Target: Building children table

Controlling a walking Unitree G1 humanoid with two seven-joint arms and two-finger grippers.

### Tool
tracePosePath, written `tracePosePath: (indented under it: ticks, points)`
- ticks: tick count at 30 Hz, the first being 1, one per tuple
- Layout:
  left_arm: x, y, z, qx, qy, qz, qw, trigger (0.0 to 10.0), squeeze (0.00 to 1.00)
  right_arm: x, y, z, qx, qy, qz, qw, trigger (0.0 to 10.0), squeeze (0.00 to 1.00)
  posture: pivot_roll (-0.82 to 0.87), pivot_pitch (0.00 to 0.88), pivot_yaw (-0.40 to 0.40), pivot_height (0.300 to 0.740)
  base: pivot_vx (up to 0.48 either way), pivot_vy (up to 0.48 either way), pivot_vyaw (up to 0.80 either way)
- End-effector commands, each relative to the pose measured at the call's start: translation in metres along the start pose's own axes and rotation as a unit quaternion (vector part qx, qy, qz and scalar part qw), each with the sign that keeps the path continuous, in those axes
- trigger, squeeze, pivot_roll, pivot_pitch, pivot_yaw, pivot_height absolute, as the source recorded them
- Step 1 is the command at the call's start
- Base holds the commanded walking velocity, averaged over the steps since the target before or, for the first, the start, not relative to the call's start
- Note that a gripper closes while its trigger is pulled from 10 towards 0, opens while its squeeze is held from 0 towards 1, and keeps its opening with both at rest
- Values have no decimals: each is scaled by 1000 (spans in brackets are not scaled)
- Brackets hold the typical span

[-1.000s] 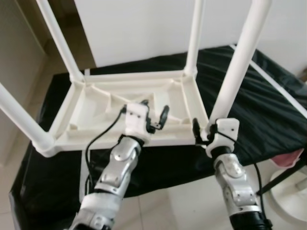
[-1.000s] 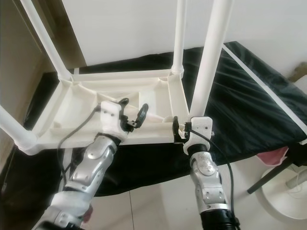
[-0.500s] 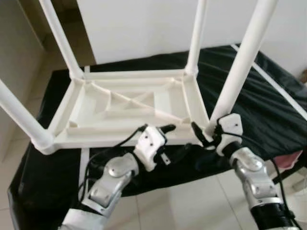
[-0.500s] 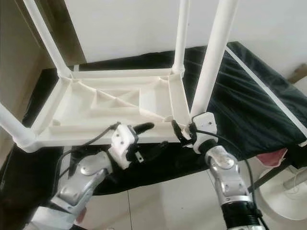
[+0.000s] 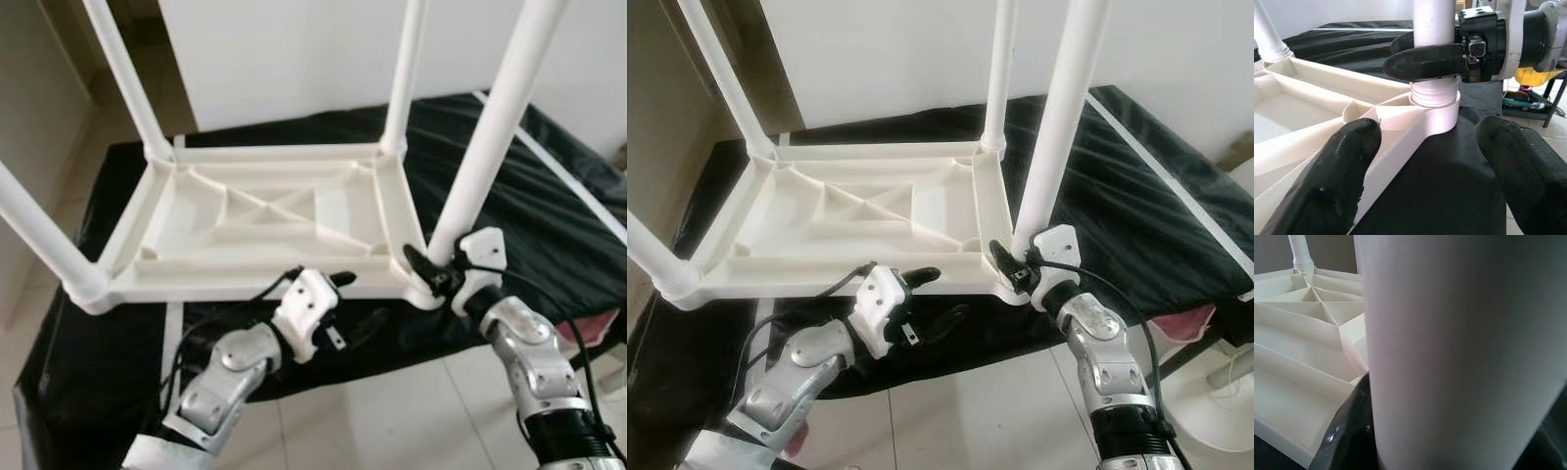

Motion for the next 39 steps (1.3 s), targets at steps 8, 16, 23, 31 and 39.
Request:
tracePosePath:
  ticks: [8,16,23,31,39]
  points:
    - [-2,7,-1,-34,-6,-10,999,10000,0,-15,-8,-11,-56,-8,68,996,10000,0,-26,23,12,740,0,0,0]
    - [2,9,0,-28,1,-24,999,10000,0,-17,4,-16,-180,-2,62,982,10000,0,-29,21,12,740,0,0,0]
    - [2,8,2,-19,0,-38,999,10000,0,-27,15,-24,-298,-17,81,951,10000,0,-26,24,4,740,0,0,0]
    - [5,-3,4,16,2,-52,999,10000,0,-38,-16,-19,-335,-11,125,934,10000,0,-20,26,-3,740,0,0,0]
    - [4,-7,3,28,-4,-50,998,10000,0,-33,-28,-11,-338,-3,130,932,10000,0,-18,24,-5,740,0,0,0]
Point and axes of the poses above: a point about 5 cm out from each wrist's last joint towards the gripper, its own z axis pointing out of the wrist towards the gripper, its own x axis along the axis of the wrist's last joint, y = z × x, the point moved 4 cm from there along z, pointing out of the wrist towards the gripper, and after that the axes turned 10 degrees about z, right-handed, at the moved point
